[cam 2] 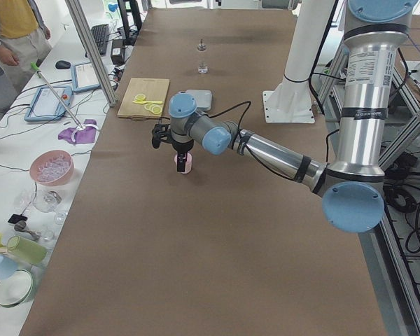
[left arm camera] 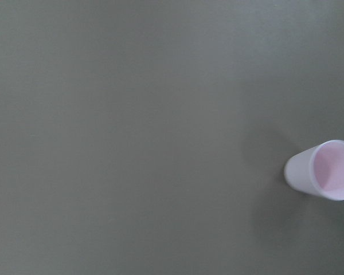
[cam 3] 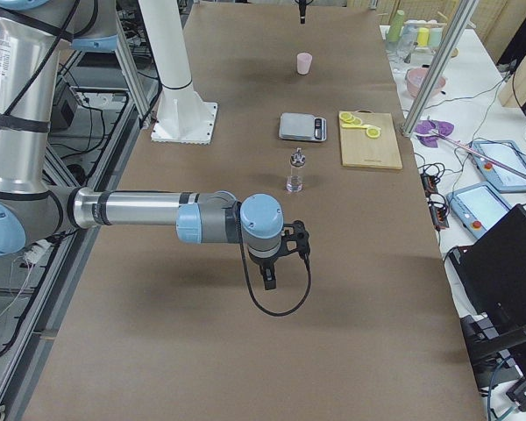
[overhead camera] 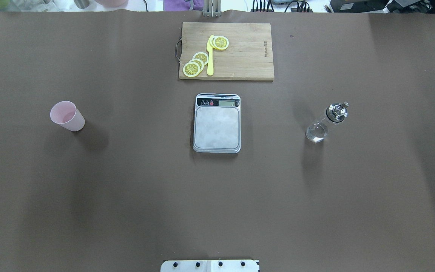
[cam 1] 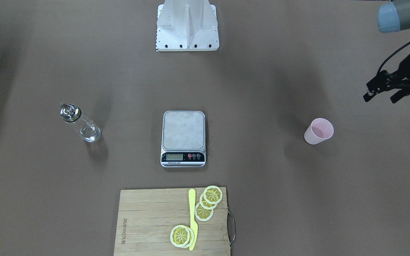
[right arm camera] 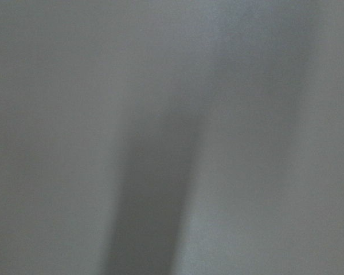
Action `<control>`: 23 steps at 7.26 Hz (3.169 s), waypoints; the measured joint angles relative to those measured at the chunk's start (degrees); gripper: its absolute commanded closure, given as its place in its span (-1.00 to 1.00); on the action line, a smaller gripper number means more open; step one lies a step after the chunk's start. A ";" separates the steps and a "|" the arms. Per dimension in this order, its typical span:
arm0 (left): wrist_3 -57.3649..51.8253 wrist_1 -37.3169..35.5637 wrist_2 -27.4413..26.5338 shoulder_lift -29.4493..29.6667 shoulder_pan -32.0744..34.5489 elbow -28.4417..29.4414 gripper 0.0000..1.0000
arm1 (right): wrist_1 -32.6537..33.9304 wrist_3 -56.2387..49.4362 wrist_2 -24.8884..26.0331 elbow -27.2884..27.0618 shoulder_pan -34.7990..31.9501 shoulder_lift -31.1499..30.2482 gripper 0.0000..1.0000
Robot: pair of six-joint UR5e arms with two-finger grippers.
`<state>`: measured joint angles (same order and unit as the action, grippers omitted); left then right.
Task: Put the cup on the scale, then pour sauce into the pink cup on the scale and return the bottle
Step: 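Reach the left gripper down and grasp the pink cup, then carry the pink cup with the left gripper onto the scale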
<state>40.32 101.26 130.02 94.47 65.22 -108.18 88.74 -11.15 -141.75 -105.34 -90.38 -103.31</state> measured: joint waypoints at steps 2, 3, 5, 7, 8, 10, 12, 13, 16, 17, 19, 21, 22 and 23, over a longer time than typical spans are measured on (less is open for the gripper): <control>3.11 0.26 -3.50 6.52 -5.02 6.67 -0.68 | -0.75 0.51 0.10 -0.41 0.01 0.06 -1.00; 3.29 0.31 -3.70 8.64 -6.66 9.68 -0.53 | -0.84 0.59 0.19 -0.86 -0.02 0.17 -1.00; 3.17 0.61 -3.74 9.59 -9.12 12.67 -0.21 | -0.85 0.68 0.18 -0.96 -0.05 0.31 -1.00; 2.87 0.70 -3.70 9.37 -9.60 14.24 0.99 | -0.85 0.75 0.16 -0.88 -0.05 0.26 -1.00; 2.94 0.66 -3.64 9.51 -9.66 14.81 1.00 | -0.84 0.77 0.16 -0.91 -0.05 0.19 -1.00; 2.90 0.59 -3.50 10.03 -9.86 15.21 1.00 | -0.84 0.72 0.16 -1.07 -0.05 0.13 -1.00; 3.37 -0.58 -0.51 13.08 -9.87 13.98 1.00 | -0.84 0.69 0.17 -1.09 -0.06 0.27 -1.00; 5.29 -3.95 1.30 17.01 -9.87 12.58 1.00 | -0.84 0.67 0.24 -0.98 -0.06 0.48 -1.00; 19.02 -17.23 -1.98 32.09 -15.48 9.55 1.00 | -2.87 0.55 0.57 -0.60 -0.06 0.63 -0.99; 23.93 -18.25 -4.33 36.52 -19.07 11.12 1.00 | -4.64 0.60 0.45 0.02 -0.04 0.60 -0.99; 30.85 -17.11 -7.14 44.83 -23.94 18.26 1.00 | -6.36 0.68 0.15 0.79 0.02 0.57 -0.99; 34.72 -11.39 -7.90 47.52 -26.12 23.74 1.00 | -6.97 0.63 0.15 0.89 0.03 0.56 -0.99; 35.31 -9.60 -8.42 47.82 -26.58 25.29 1.00 | -7.06 0.54 0.17 0.90 0.03 0.56 -0.99; 35.58 -8.80 -9.03 47.86 -27.06 26.11 1.00 | -7.40 0.34 0.23 0.91 0.16 0.56 -0.99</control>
<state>75.90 92.46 120.99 142.33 38.16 -82.06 81.34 -10.81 -141.52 -104.42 -90.22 -102.74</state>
